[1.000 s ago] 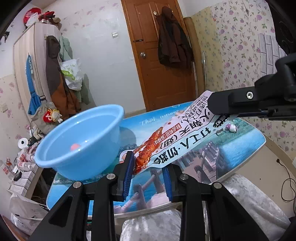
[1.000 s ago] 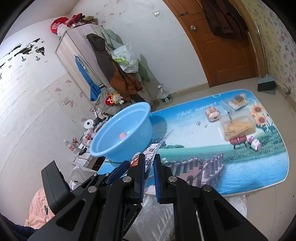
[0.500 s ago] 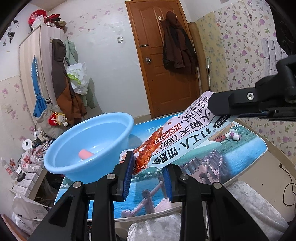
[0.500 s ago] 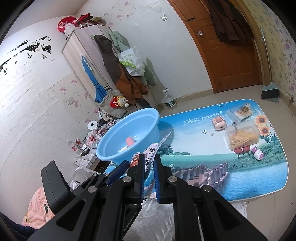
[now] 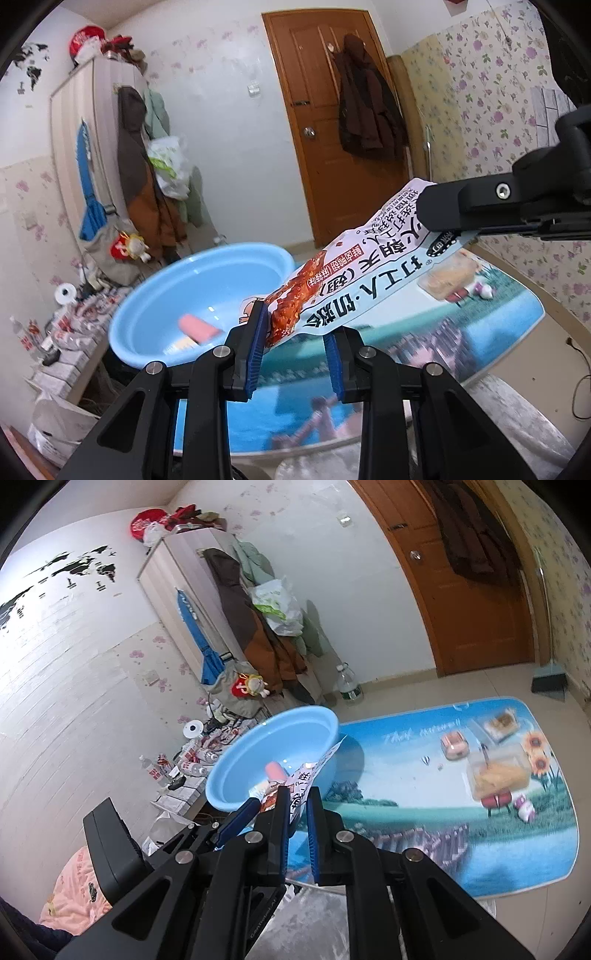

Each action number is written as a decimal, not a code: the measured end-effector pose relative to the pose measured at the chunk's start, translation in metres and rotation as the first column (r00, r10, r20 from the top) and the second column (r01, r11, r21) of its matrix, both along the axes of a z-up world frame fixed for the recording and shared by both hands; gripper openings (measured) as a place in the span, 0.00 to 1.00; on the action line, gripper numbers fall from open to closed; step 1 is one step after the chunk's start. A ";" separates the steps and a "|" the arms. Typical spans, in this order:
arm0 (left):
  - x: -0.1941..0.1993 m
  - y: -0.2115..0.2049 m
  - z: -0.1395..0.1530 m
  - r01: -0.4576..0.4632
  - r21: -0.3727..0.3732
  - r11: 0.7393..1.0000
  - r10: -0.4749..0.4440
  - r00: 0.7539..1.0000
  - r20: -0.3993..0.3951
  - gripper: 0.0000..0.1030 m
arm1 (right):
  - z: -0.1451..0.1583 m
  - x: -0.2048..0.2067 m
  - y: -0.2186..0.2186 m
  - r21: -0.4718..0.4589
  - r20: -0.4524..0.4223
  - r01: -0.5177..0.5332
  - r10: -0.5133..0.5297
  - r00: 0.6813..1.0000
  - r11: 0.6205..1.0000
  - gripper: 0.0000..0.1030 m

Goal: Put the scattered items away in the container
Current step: 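Carry the crayfish snack bag over the blue basin with both grippers, then lower the snack bag into the basin and open both grippers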

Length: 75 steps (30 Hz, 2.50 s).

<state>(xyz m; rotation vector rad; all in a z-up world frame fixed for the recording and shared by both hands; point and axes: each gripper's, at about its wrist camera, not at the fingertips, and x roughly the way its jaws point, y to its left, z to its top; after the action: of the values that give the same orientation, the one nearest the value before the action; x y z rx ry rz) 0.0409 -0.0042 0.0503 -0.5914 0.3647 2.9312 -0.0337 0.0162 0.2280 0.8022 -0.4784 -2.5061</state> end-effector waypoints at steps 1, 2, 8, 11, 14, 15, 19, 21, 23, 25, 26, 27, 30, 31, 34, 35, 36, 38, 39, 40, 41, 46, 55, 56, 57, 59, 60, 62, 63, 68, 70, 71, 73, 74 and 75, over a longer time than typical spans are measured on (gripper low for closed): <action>0.000 -0.001 0.003 -0.007 -0.004 1.000 0.007 1.000 -0.016 0.27 | 0.003 -0.001 -0.001 0.001 -0.008 -0.003 0.003 1.000 1.000 0.09; 0.000 -0.002 0.005 -0.010 -0.006 1.000 0.009 1.000 -0.022 0.27 | 0.006 -0.002 -0.002 0.000 -0.013 -0.006 0.006 1.000 1.000 0.09; -0.005 -0.011 0.013 -0.042 -0.012 0.999 0.042 0.998 -0.045 0.27 | 0.016 -0.011 -0.013 0.004 -0.031 -0.028 0.028 0.999 1.000 0.09; -0.009 -0.016 0.013 -0.059 -0.004 0.998 0.059 0.997 -0.047 0.27 | 0.018 -0.017 -0.018 0.013 -0.031 -0.041 0.042 0.999 0.999 0.09; -0.014 -0.023 0.014 -0.072 0.015 0.997 0.072 0.997 -0.040 0.27 | 0.019 -0.025 -0.024 0.022 -0.030 -0.058 0.058 0.998 0.998 0.09; -0.017 -0.026 0.014 -0.076 0.016 0.997 0.076 0.996 -0.040 0.27 | 0.019 -0.027 -0.027 0.024 -0.030 -0.063 0.063 0.998 0.998 0.09; -0.025 -0.037 0.016 -0.099 0.019 0.995 0.099 0.994 -0.051 0.27 | 0.020 -0.039 -0.037 0.026 -0.034 -0.081 0.082 0.996 0.996 0.09; -0.030 -0.042 0.016 -0.109 0.022 0.994 0.110 0.993 -0.052 0.27 | 0.019 -0.045 -0.043 0.025 -0.034 -0.092 0.092 0.995 0.995 0.09; -0.036 -0.047 0.016 -0.121 0.021 0.992 0.121 0.991 -0.054 0.27 | 0.018 -0.053 -0.049 0.029 -0.033 -0.103 0.104 0.994 0.994 0.09; -0.042 -0.053 0.014 -0.134 0.022 0.991 0.135 0.990 -0.052 0.27 | 0.017 -0.061 -0.056 0.028 -0.030 -0.113 0.113 0.993 0.993 0.09; -0.044 -0.056 0.014 -0.138 0.024 0.990 0.139 0.989 -0.050 0.27 | 0.016 -0.065 -0.059 0.028 -0.029 -0.117 0.118 0.993 0.993 0.09; -0.047 -0.059 0.013 -0.143 0.025 0.989 0.144 0.988 -0.047 0.27 | 0.015 -0.068 -0.062 0.026 -0.027 -0.122 0.123 0.992 0.992 0.09; -0.055 -0.068 0.009 -0.161 0.025 0.987 0.162 0.986 -0.038 0.27 | 0.010 -0.080 -0.072 0.026 -0.016 -0.139 0.140 0.990 0.990 0.09; -0.058 -0.072 0.006 -0.169 0.026 0.985 0.170 0.985 -0.032 0.27 | 0.008 -0.083 -0.075 0.026 -0.010 -0.146 0.146 0.989 0.989 0.09; -0.065 -0.080 0.001 -0.184 0.032 0.982 0.185 0.983 -0.017 0.27 | 0.002 -0.093 -0.086 0.029 0.005 -0.162 0.162 0.987 0.986 0.09; -0.067 -0.081 -0.001 -0.187 0.032 0.982 0.188 0.982 -0.015 0.27 | 0.000 -0.095 -0.089 0.030 0.008 -0.166 0.166 0.986 0.986 0.09; -0.069 -0.083 -0.002 -0.191 0.031 0.981 0.191 0.981 -0.012 0.27 | -0.002 -0.099 -0.091 0.031 0.013 -0.169 0.169 0.986 0.985 0.09; -0.073 -0.086 -0.005 -0.196 0.031 0.980 0.196 0.981 -0.008 0.27 | -0.005 -0.106 -0.097 0.035 0.023 -0.174 0.173 0.985 0.984 0.09; -0.075 -0.088 -0.006 -0.198 0.033 0.980 0.198 0.980 -0.004 0.27 | -0.006 -0.109 -0.099 0.037 0.025 -0.175 0.174 0.984 0.984 0.09; -0.078 -0.090 -0.007 -0.200 0.036 0.979 0.201 0.980 0.001 0.27 | -0.008 -0.110 -0.099 0.040 0.027 -0.177 0.176 0.984 0.984 0.09; -0.080 -0.091 -0.008 -0.203 0.038 0.978 0.203 0.979 0.002 0.27 | -0.009 -0.114 -0.102 0.042 0.030 -0.178 0.177 0.984 0.983 0.09; -0.089 -0.099 -0.013 -0.214 0.046 0.976 0.214 0.977 0.016 0.27 | -0.012 -0.126 -0.113 0.050 0.036 -0.186 0.184 0.982 0.981 0.09; -0.098 -0.109 -0.026 -0.217 0.048 0.975 0.215 0.975 0.048 0.27 | -0.027 -0.140 -0.125 0.053 0.072 -0.191 0.187 0.980 0.980 0.09; -0.098 -0.109 -0.026 -0.217 0.047 0.975 0.215 0.975 0.047 0.27 | -0.028 -0.140 -0.126 0.054 0.072 -0.191 0.187 0.980 0.980 0.09; -0.099 -0.109 -0.026 -0.217 0.045 0.975 0.215 0.976 0.047 0.27 | -0.029 -0.141 -0.126 0.055 0.072 -0.190 0.186 0.980 0.980 0.09; -0.100 -0.110 -0.026 -0.216 0.045 0.975 0.214 0.976 0.048 0.27 | -0.030 -0.142 -0.127 0.056 0.074 -0.190 0.185 0.980 0.980 0.09; -0.100 -0.110 -0.027 -0.216 0.045 0.975 0.213 0.976 0.049 0.27 | -0.029 -0.142 -0.127 0.055 0.074 -0.190 0.185 0.980 0.980 0.09; -0.101 -0.110 -0.026 -0.215 0.048 0.975 0.212 0.976 0.051 0.27 | -0.029 -0.142 -0.127 0.056 0.074 -0.190 0.186 0.980 0.980 0.09; -0.101 -0.110 -0.026 -0.215 0.050 0.975 0.212 0.976 0.053 0.27 | -0.029 -0.142 -0.127 0.056 0.073 -0.190 0.186 0.980 0.980 0.09; -0.103 -0.112 -0.026 -0.215 0.059 0.975 0.211 0.975 0.070 0.30 | -0.029 -0.142 -0.127 0.055 0.075 -0.189 0.185 0.980 0.980 0.09; -0.104 -0.114 -0.025 -0.222 0.065 0.973 0.217 0.973 0.076 0.38 | -0.030 -0.142 -0.126 0.057 0.075 -0.181 0.177 0.981 0.982 0.09; -0.104 -0.115 -0.025 -0.224 0.070 0.972 0.219 0.973 0.076 0.42 | -0.031 -0.143 -0.126 0.060 0.077 -0.177 0.172 0.982 0.982 0.09; -0.104 -0.118 -0.024 -0.227 0.080 0.971 0.221 0.972 0.077 0.67 | -0.036 -0.147 -0.124 0.064 0.091 -0.168 0.162 0.983 0.984 0.10; -0.104 -0.117 -0.024 -0.228 0.077 0.971 0.222 0.972 0.078 0.75 | -0.038 -0.149 -0.123 0.065 0.105 -0.166 0.158 0.982 0.984 0.11; -0.104 -0.117 -0.024 -0.225 0.074 0.971 0.220 0.972 0.077 0.78 | -0.041 -0.151 -0.123 0.064 0.117 -0.165 0.157 0.981 0.984 0.18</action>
<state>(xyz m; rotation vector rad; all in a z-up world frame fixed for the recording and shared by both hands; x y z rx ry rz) -0.0628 -0.1208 0.0258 -0.7659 0.1793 3.1089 -0.1845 -0.1065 0.1873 0.9738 -0.3447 -2.3502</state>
